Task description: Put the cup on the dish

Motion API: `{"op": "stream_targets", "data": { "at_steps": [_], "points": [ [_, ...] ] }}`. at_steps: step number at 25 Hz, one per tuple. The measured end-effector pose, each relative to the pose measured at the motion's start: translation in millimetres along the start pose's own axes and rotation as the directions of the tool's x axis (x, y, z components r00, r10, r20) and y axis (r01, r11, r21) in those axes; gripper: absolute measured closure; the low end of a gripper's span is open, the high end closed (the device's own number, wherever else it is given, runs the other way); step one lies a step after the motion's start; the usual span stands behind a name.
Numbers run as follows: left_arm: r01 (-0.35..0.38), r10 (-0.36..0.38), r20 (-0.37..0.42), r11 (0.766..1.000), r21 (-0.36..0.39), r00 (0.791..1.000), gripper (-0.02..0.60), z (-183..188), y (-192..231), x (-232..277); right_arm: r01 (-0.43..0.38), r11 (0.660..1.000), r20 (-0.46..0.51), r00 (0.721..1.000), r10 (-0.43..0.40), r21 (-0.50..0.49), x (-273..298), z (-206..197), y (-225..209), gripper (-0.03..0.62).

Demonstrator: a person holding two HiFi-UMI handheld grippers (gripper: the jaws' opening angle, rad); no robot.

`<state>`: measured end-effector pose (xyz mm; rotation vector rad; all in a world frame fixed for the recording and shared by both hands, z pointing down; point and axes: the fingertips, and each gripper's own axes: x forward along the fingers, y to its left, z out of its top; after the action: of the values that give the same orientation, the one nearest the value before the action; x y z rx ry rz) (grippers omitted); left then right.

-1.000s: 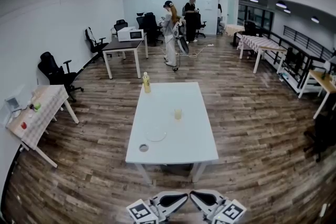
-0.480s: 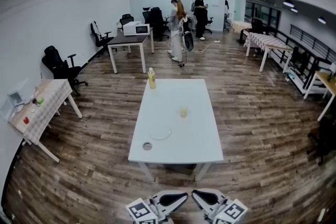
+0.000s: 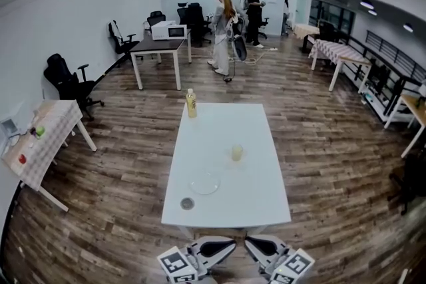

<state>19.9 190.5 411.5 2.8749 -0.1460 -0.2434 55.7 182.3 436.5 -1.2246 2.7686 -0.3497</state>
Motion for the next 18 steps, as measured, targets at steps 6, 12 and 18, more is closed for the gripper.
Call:
{"op": "stream_targets", "data": {
  "at_steps": [6,12,18],
  "points": [
    [0.021,-0.021,0.010,1.000,0.002,1.000,0.580,36,73,5,-0.007,0.999,-0.011,1.000,0.007,-0.047,63,21,-35,0.562],
    [0.048,-0.048,0.001,0.999,0.009,0.999,0.580,57,127,3,0.016,0.998,-0.005,1.000,-0.016,-0.060,114,38,-65,0.562],
    [0.062,-0.062,0.002,0.998,-0.004,0.998,0.580,62,164,-4,0.034,0.998,-0.003,0.999,-0.034,-0.048,147,43,-80,0.562]
  ]
}}
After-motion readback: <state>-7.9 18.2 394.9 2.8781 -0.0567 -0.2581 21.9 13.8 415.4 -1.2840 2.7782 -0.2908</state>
